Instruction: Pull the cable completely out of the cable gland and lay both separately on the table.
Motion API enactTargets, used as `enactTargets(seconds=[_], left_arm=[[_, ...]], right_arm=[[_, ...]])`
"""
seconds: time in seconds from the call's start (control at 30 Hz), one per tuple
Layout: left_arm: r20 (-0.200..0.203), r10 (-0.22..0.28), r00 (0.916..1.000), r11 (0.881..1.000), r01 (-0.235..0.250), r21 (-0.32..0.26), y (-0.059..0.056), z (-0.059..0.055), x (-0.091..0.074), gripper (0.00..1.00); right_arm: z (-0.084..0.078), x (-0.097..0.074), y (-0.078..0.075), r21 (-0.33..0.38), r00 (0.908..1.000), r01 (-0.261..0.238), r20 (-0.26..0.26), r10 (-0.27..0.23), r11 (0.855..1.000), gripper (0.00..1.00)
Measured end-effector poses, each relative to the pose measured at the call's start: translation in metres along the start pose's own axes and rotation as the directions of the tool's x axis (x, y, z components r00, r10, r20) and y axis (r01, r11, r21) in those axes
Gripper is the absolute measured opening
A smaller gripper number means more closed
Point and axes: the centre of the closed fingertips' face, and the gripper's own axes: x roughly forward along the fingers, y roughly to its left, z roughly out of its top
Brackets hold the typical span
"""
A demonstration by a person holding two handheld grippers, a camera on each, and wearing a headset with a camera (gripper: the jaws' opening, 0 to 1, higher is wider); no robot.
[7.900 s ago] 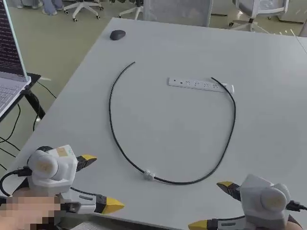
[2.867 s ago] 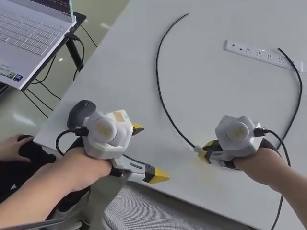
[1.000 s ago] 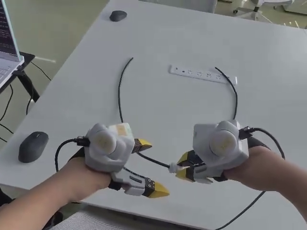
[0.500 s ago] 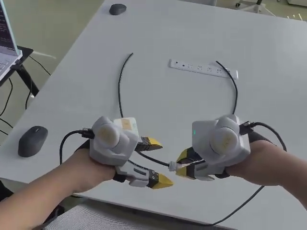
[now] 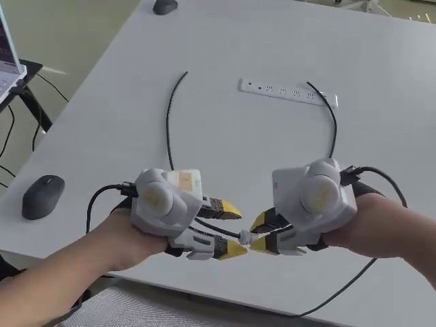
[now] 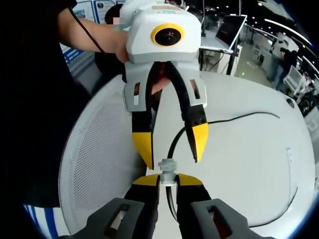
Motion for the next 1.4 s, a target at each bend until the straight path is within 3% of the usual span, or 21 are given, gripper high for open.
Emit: enactTargets(seconds=[0.17,0.43,0.77,1.0,1.07,1.17,1.4], left_arm=[[0.004,-0.008,1.0000,1.000,0.007,0.028,-0.002,0.002,0.001,0.30],[0.004,-0.045,0.9990,0.997,0.044,0.070,-0.012,0.002,0.004,0.17],[-0.003,-0.036,0.9994,0.994,0.036,0.103,-0.010,0.001,0.007,0.16],[-0.008,-0.031,0.9995,0.994,0.032,0.103,-0.009,0.000,0.007,0.16],[0.000,-0.027,0.9996,0.998,0.027,0.055,-0.008,0.001,0.007,0.16],[0.010,-0.023,0.9997,0.999,0.022,0.048,-0.007,0.001,0.006,0.15],[0.034,-0.033,0.9989,0.999,0.033,0.007,-0.005,0.007,0.000,0.15]], right_arm=[[0.000,0.000,0.001,0.003,0.9999,-0.017,0.005,0.017,1.000,0.06],[-0.001,0.000,0.001,0.012,0.9993,-0.035,0.010,0.035,0.999,0.06],[-0.003,0.002,0.001,0.020,0.9991,-0.042,0.012,0.042,0.999,0.07],[-0.003,0.002,0.001,0.017,0.9990,-0.039,0.021,0.039,0.999,0.08],[-0.003,0.002,0.001,0.009,0.9990,-0.037,0.025,0.037,0.999,0.08],[-0.002,0.002,0.000,0.003,0.9987,-0.033,0.039,0.032,0.999,0.08],[0.003,-0.004,-0.002,0.058,0.9934,-0.037,0.111,0.030,0.998,0.09]])
